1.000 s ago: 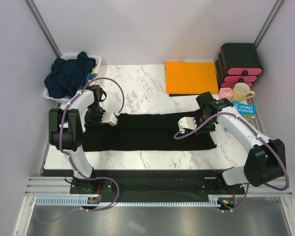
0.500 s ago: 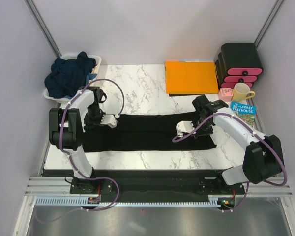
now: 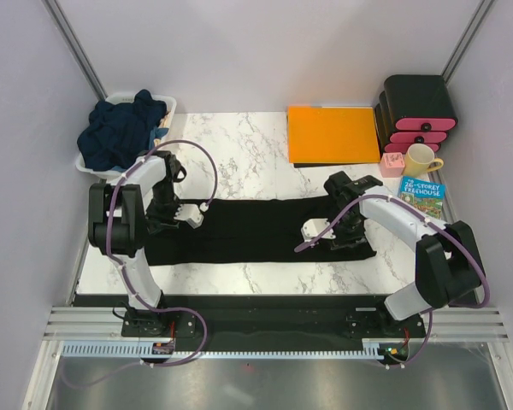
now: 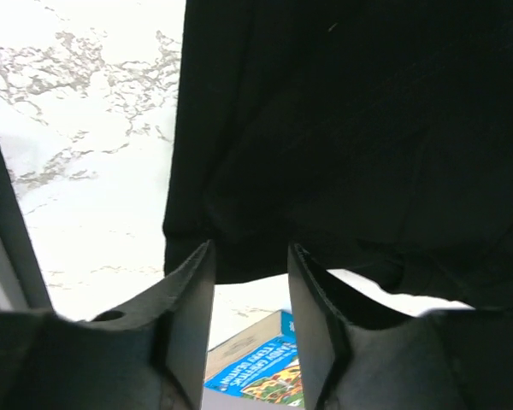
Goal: Fold and stack the t-shirts
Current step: Fold the tshirt
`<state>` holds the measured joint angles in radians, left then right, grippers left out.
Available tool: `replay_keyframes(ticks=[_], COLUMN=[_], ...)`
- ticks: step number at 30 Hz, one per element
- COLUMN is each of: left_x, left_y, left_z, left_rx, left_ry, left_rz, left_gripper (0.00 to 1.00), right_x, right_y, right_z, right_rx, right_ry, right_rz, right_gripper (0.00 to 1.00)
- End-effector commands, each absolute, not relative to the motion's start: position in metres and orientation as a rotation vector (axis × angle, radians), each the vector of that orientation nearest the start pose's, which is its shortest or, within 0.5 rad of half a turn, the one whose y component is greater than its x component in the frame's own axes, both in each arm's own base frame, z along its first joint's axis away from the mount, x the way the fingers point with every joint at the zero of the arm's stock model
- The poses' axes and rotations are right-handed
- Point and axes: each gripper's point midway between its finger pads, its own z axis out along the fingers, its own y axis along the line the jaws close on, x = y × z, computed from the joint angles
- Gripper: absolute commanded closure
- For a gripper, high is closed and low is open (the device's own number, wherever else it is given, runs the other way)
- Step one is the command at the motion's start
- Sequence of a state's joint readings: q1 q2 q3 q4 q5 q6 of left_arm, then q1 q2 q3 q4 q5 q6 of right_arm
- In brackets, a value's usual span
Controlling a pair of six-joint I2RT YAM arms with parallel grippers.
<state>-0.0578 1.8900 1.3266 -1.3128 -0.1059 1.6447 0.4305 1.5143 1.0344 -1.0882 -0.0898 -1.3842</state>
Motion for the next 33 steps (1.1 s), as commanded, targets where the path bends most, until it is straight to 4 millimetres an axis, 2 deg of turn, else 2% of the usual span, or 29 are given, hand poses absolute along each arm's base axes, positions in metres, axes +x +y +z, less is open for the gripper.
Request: replay_keyframes(ticks=[1, 2, 5, 6, 7, 8, 9, 10, 12, 14, 15, 16, 17, 18, 19, 20, 25, 28, 33], left_x=[0.270, 0.272, 0.295, 0.297, 0.317, 0.324, 0.341, 0.345, 0.360, 0.360, 0.356, 0.354, 0.352, 0.344, 0.345, 0.342, 0.335, 0.335, 0.336], left_y=[0.046, 0.046, 0.042, 0.039, 0.030, 0.025, 0.022, 0.011, 0.002, -0.008, -0.009, -0.011, -0.014, -0.013, -0.015, -0.017, -0.020, -0.021, -0.017], left_z=[0.066, 0.067, 0.083, 0.086, 0.098, 0.105, 0.114, 0.116, 0.116, 0.111, 0.102, 0.098, 0.093, 0.083, 0.080, 0.075, 0.062, 0.063, 0.053], left_rx=[-2.179, -2.171, -2.170, -2.151, -2.185, -2.174, -2.190, -2.212, -2.231, -2.231, -2.215, -2.217, -2.204, -2.178, -2.177, -2.150, -2.095, -2.089, -2.080], left_ry=[-1.748, -1.751, -1.845, -1.864, -1.940, -2.003, -2.055, -2.106, -2.196, -2.245, -2.248, -2.244, -2.249, -2.237, -2.249, -2.258, -2.290, -2.301, -2.291], left_rz=[0.269, 0.268, 0.219, 0.246, 0.223, 0.219, 0.179, 0.230, 0.206, 0.236, 0.254, 0.261, 0.262, 0.288, 0.284, 0.302, 0.347, 0.341, 0.311], left_gripper=[0.46, 0.46, 0.44, 0.44, 0.44, 0.44, 0.44, 0.43, 0.43, 0.43, 0.47, 0.62, 0.72, 0.86, 0.98, 0.98, 0.98, 0.98, 0.98], right_x=[0.222, 0.222, 0.227, 0.232, 0.242, 0.254, 0.263, 0.280, 0.300, 0.325, 0.329, 0.334, 0.340, 0.342, 0.345, 0.346, 0.348, 0.346, 0.325], right_y=[0.071, 0.070, 0.072, 0.076, 0.088, 0.099, 0.107, 0.121, 0.135, 0.151, 0.157, 0.164, 0.173, 0.178, 0.184, 0.187, 0.195, 0.195, 0.200], right_z=[0.065, 0.067, 0.075, 0.078, 0.082, 0.092, 0.096, 0.101, 0.103, 0.100, 0.099, 0.098, 0.093, 0.090, 0.086, 0.076, 0.055, 0.057, 0.061], right_rx=[-2.503, -2.506, -2.485, -2.445, -2.374, -2.267, -2.194, -2.110, -1.981, -1.907, -1.870, -1.851, -1.833, -1.821, -1.817, -1.822, -1.842, -1.854, -1.933], right_ry=[1.911, 1.909, 1.885, 1.882, 1.852, 1.868, 1.870, 1.835, 1.878, 1.882, 1.906, 1.908, 1.911, 1.919, 1.911, 1.930, 1.950, 1.944, 1.903], right_rz=[0.129, 0.118, 0.080, 0.076, 0.081, 0.070, 0.065, 0.063, 0.066, 0.082, 0.115, 0.137, 0.185, 0.210, 0.215, 0.230, 0.259, 0.269, 0.309], right_gripper=[0.46, 0.45, 0.46, 0.47, 0.50, 0.54, 0.59, 0.74, 0.96, 1.00, 1.00, 1.00, 1.00, 1.00, 1.00, 1.00, 1.00, 1.00, 1.00])
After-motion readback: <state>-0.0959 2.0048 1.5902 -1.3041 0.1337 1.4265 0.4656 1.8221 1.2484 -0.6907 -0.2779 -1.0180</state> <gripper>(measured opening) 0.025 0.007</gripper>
